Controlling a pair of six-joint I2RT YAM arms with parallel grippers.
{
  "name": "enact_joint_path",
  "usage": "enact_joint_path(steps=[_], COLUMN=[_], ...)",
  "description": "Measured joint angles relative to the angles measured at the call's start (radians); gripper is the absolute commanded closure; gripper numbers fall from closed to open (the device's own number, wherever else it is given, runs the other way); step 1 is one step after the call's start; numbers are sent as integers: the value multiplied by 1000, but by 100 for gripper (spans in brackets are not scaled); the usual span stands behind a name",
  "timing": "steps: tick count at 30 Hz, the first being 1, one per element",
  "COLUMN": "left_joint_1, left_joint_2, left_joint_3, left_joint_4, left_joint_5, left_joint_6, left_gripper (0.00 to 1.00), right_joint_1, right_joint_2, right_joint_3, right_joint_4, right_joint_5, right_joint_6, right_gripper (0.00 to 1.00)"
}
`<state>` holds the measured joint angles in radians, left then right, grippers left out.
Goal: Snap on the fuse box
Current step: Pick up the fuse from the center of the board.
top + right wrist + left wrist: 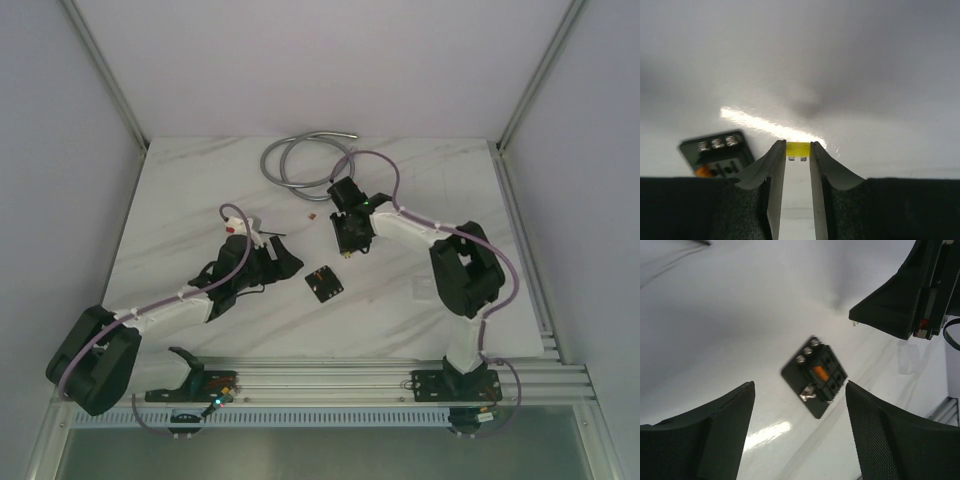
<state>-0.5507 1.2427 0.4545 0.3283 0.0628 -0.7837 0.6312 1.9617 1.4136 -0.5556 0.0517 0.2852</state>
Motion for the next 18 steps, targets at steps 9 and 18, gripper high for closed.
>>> enact_joint_path(steps=[9, 18], left_joint_1=[-99, -227], left_joint_2=[-23, -45], left_joint_3=[0, 0], left_joint_4=[154, 278], left_joint_5=[-9, -124], left_joint_6=[20, 65], left_gripper=[29, 41], right_joint_1=[26, 77], right_joint_2=[-306, -504], right_joint_3=[-139, -334], right_joint_4=[187, 376], right_joint_5=[-35, -60], right_joint_6=[160, 320], right_gripper=[75, 75])
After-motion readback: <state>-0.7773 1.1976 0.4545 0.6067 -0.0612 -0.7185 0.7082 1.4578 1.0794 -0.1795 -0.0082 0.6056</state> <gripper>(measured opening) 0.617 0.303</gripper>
